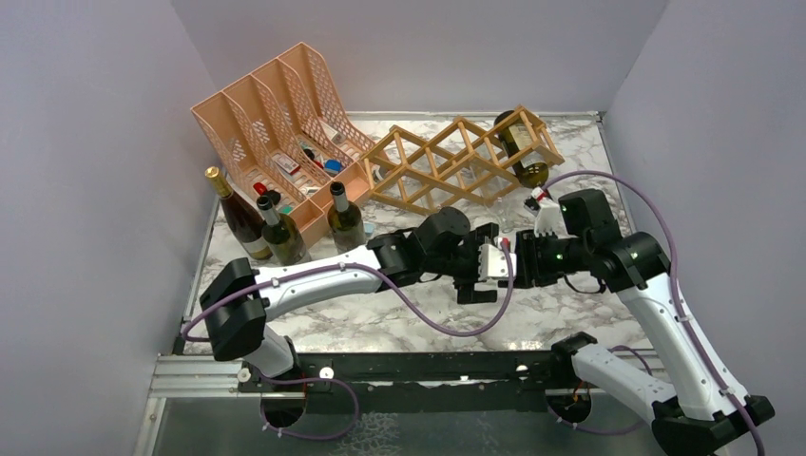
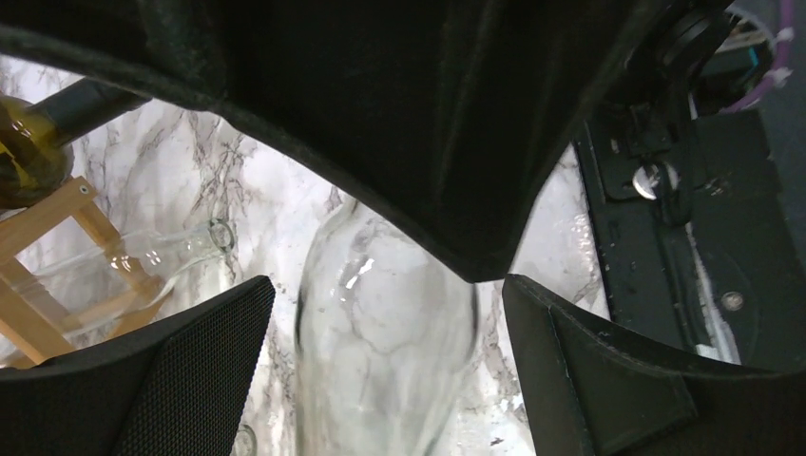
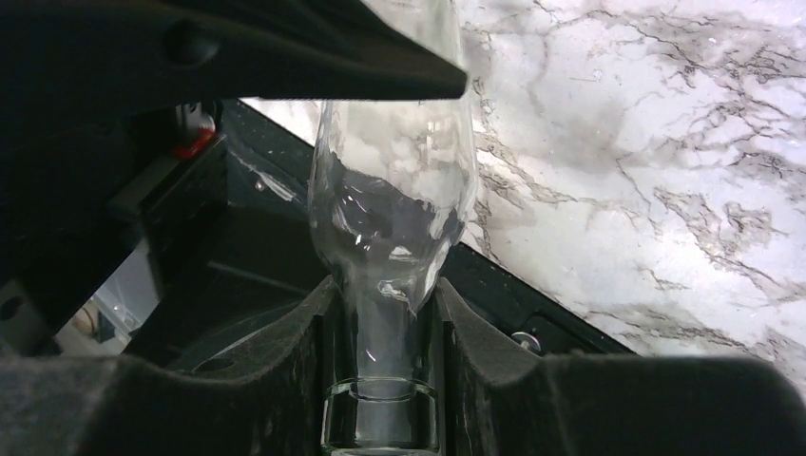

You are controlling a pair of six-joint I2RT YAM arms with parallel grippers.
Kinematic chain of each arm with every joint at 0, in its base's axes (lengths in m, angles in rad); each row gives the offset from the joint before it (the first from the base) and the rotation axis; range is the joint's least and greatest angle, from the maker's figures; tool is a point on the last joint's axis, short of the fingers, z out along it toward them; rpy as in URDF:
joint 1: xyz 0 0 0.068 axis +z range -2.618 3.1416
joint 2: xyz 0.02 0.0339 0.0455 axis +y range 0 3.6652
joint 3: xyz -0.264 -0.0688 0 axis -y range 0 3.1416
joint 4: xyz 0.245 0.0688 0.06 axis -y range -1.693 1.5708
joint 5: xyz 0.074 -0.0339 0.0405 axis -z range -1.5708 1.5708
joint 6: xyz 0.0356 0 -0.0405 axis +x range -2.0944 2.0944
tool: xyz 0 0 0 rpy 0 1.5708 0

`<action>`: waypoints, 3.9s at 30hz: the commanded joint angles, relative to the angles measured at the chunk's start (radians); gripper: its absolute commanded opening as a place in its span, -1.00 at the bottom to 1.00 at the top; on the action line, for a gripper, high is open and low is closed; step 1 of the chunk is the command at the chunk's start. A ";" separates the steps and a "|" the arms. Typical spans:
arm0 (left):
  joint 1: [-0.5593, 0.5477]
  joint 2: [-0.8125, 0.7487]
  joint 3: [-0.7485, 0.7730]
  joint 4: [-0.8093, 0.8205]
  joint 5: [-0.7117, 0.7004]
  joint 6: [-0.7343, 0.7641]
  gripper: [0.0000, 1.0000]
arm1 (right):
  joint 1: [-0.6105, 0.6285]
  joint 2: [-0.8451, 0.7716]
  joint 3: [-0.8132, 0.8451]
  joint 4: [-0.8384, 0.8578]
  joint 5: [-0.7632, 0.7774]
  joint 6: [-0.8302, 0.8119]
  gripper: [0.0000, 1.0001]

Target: Take the wine bottle off the wine rack

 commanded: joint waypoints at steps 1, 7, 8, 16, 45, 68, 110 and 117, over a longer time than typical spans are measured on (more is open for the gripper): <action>-0.003 0.042 0.090 -0.111 0.022 0.101 0.85 | 0.014 -0.039 0.019 0.042 -0.039 -0.009 -0.98; -0.004 0.044 0.108 -0.132 0.032 0.129 0.38 | 0.027 -0.054 0.020 0.042 -0.033 -0.004 -0.98; -0.005 0.042 0.107 -0.132 0.029 0.129 0.28 | 0.028 -0.054 0.020 0.042 -0.031 -0.004 -0.98; -0.008 -0.037 0.040 -0.084 -0.037 0.051 -0.15 | 0.030 -0.006 0.041 0.042 -0.020 -0.010 -0.24; -0.008 -0.846 -0.650 0.162 -1.025 -0.477 -0.25 | 0.030 0.106 0.181 0.134 0.130 0.005 1.00; 0.389 -0.841 -0.830 0.421 -1.185 -0.619 -0.35 | 0.030 0.098 0.103 0.175 0.124 0.008 1.00; 0.370 -0.823 -0.910 0.409 -1.168 -0.591 0.16 | 0.030 0.064 0.030 0.227 0.051 -0.023 1.00; 0.360 -0.858 -0.930 0.376 -1.206 -0.628 0.30 | 0.030 0.057 0.034 0.234 0.041 -0.038 1.00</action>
